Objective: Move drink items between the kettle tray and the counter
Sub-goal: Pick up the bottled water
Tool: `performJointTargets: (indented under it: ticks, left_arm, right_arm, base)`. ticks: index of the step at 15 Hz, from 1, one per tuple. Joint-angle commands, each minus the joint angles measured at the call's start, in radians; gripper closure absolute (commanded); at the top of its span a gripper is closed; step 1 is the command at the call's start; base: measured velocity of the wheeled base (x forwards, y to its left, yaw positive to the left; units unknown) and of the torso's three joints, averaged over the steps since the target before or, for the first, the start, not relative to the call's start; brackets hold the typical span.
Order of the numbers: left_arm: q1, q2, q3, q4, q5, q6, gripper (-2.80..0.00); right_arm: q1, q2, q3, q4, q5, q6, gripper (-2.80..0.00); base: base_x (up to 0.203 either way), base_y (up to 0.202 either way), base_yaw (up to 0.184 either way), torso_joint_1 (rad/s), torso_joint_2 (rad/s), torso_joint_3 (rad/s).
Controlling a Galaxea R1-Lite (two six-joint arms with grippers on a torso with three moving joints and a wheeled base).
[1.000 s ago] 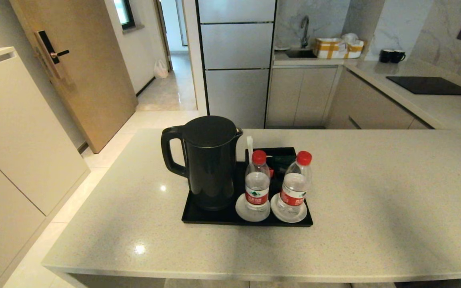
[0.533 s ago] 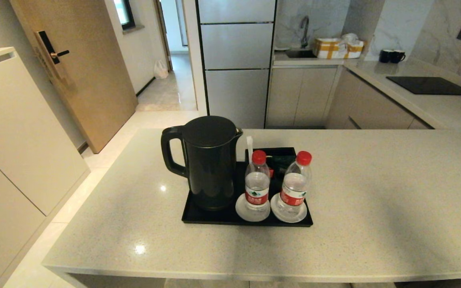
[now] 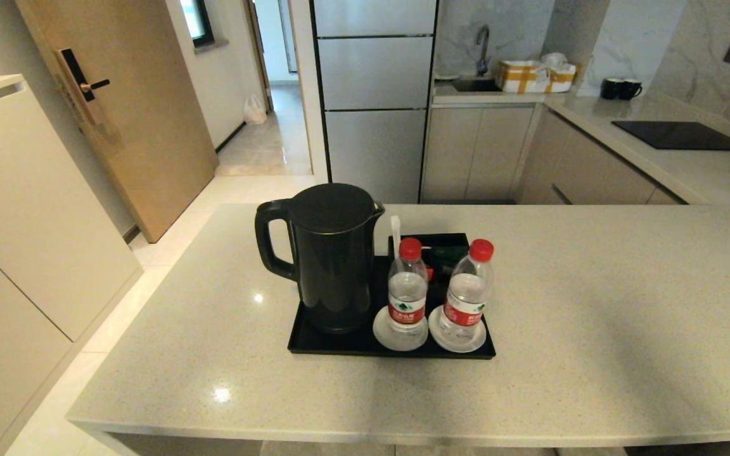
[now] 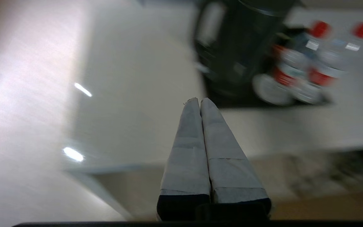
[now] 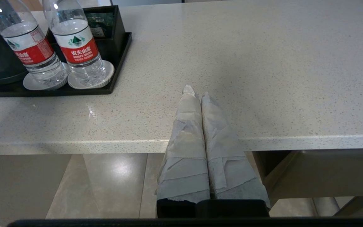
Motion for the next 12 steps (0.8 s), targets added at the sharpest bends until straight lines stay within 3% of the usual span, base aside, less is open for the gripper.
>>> performJointTargets:
  ticks: [1,3,4,7,10,11,12]
  left_arm:
    - [-0.001,0.271,-0.070,0.005,-0.174,-0.043,0.00]
    - [0.000,0.371,-0.071,-0.055,-0.331,-0.060,0.00]
    - [0.000,0.423,-0.041,-0.143,-0.367,-0.058,0.00]
    - [-0.001,0.557,0.103,-0.457,-0.418,-0.008,0.00]
    - [-0.005,0.624,0.141,-0.553,-0.469,0.032,0.00]
    - [-0.011,0.649,0.146,-0.570,-0.482,0.079,-2.80]
    - [-0.023,0.667,0.151,-0.594,-0.495,0.128,-2.80]
  right_arm:
    - [0.000,0.000,-0.001,0.000,0.000,0.000,0.00]
    - [0.000,0.000,0.000,0.000,0.000,0.000,0.00]
    - [0.000,0.000,0.000,0.000,0.000,0.000,0.00]
    - [0.000,0.000,0.000,0.000,0.000,0.000,0.00]
    - [0.000,0.000,-0.002,0.000,0.000,0.000,0.00]
    - [0.000,0.000,0.000,0.000,0.000,0.000,0.00]
    - [0.000,0.000,0.000,0.000,0.000,0.000,0.00]
  base:
    - [0.000,0.000,0.000,0.000,0.00,0.000]
    - [0.000,0.000,0.000,0.000,0.00,0.000]
    - [0.000,0.000,0.000,0.000,0.00,0.000]
    - [0.000,0.000,0.000,0.000,0.00,0.000]
    - [0.000,0.000,0.000,0.000,0.00,0.000]
    - [0.000,0.000,0.000,0.000,0.00,0.000]
    - [0.000,0.000,0.000,0.000,0.00,0.000]
